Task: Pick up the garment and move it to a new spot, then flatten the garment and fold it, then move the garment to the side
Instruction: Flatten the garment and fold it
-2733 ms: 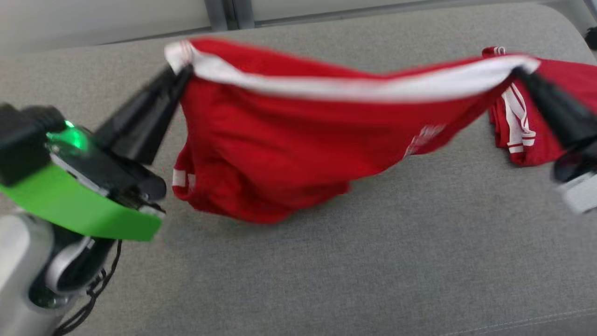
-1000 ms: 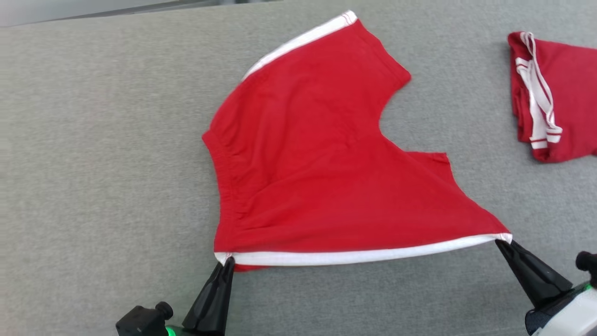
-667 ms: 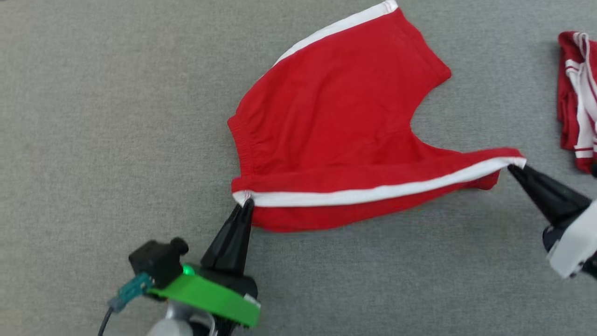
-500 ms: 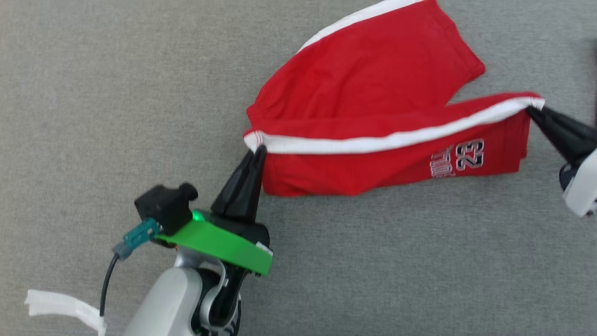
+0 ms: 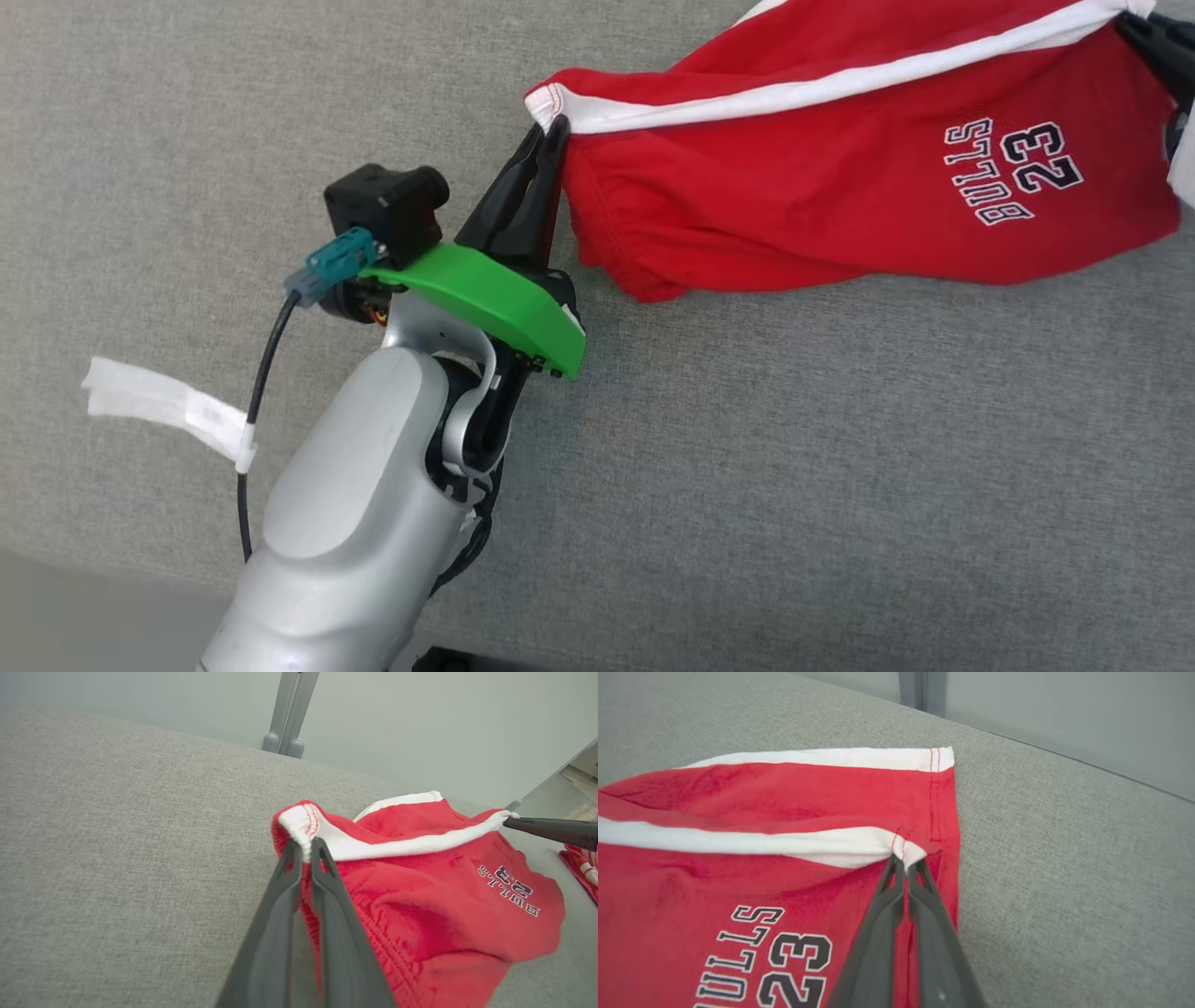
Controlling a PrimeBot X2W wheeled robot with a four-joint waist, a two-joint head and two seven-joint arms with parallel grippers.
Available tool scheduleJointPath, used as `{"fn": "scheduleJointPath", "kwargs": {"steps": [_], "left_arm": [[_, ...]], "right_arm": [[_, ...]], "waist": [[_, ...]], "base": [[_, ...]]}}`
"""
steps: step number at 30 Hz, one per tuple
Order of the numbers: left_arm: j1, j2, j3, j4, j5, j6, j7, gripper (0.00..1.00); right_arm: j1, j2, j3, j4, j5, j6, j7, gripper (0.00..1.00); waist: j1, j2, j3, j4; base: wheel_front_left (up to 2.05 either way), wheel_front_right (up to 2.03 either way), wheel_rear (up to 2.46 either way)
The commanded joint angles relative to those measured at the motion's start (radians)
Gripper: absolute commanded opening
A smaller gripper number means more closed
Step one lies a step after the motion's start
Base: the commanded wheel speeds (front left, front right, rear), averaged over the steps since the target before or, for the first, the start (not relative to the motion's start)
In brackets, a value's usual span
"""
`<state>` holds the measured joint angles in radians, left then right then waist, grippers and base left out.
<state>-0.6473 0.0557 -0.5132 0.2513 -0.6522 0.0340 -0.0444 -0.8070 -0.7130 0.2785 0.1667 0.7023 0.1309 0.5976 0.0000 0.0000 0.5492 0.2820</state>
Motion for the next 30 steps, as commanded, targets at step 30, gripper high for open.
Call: {"fn": "scheduleJointPath", "kwargs": {"steps": [30], "left_arm": [[-0.227, -0.004, -0.244, 0.167, -0.263, 0.15, -0.17, 0.06]], "right_arm": [[-0.266, 0.015, 0.119, 0.274, -0.093, 0.0, -0.153, 0.25]], "waist": [[0.0, 0.0, 0.058, 0.06]], "base": [[0.0, 0.0, 0.0]]}}
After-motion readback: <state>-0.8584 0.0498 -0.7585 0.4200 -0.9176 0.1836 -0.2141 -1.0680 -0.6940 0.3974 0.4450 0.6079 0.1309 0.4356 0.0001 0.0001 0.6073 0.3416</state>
